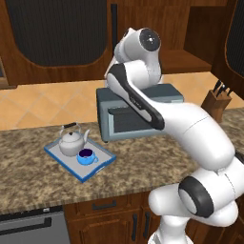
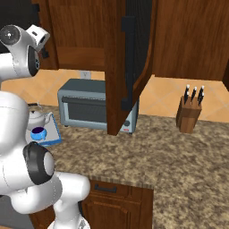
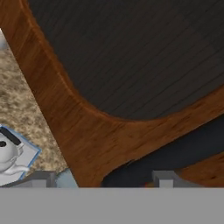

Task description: Pick the kettle from the counter and place it on the tray. Then pick the mug from the cabinet and place it on the tray. Then close the cabinet doors.

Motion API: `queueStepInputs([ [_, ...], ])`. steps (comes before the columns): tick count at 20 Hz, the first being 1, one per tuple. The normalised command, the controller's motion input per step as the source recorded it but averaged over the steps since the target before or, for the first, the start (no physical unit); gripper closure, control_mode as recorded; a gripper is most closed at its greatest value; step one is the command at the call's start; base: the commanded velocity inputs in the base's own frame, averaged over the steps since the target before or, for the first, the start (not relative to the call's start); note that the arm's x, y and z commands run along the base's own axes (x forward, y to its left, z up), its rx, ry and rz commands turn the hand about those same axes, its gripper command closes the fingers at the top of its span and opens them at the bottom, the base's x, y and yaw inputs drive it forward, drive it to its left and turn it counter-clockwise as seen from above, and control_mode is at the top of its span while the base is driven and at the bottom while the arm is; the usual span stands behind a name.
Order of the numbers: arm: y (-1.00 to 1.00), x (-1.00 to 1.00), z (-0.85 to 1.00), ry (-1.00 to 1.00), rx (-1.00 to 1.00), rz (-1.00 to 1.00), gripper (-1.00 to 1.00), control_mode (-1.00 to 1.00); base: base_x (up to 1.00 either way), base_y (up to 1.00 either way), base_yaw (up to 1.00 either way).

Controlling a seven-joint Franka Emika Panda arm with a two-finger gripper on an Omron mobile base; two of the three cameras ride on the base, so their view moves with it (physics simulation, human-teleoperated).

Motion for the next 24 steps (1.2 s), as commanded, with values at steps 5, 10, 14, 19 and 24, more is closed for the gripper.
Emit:
queueStepInputs([
  [5,-0.36,-0.04,-0.14,0.08,0.00,-0.16,-1.00,-1.00,0.00,0.00,0.00],
  [10,-0.36,-0.40,-0.01,0.01,0.02,-0.10,-1.00,-1.00,0.00,0.00,0.00],
  [14,-0.04,-0.81,0.09,-0.03,0.10,-0.01,-1.00,-1.00,0.00,0.00,0.00],
  [19,-0.15,-0.79,0.21,-0.11,0.02,0.00,-1.00,-1.00,0.00,0.00,0.00],
  [24,-0.27,-0.65,0.37,-0.10,0.00,-0.01,-1.00,-1.00,0.00,0.00,0.00],
])
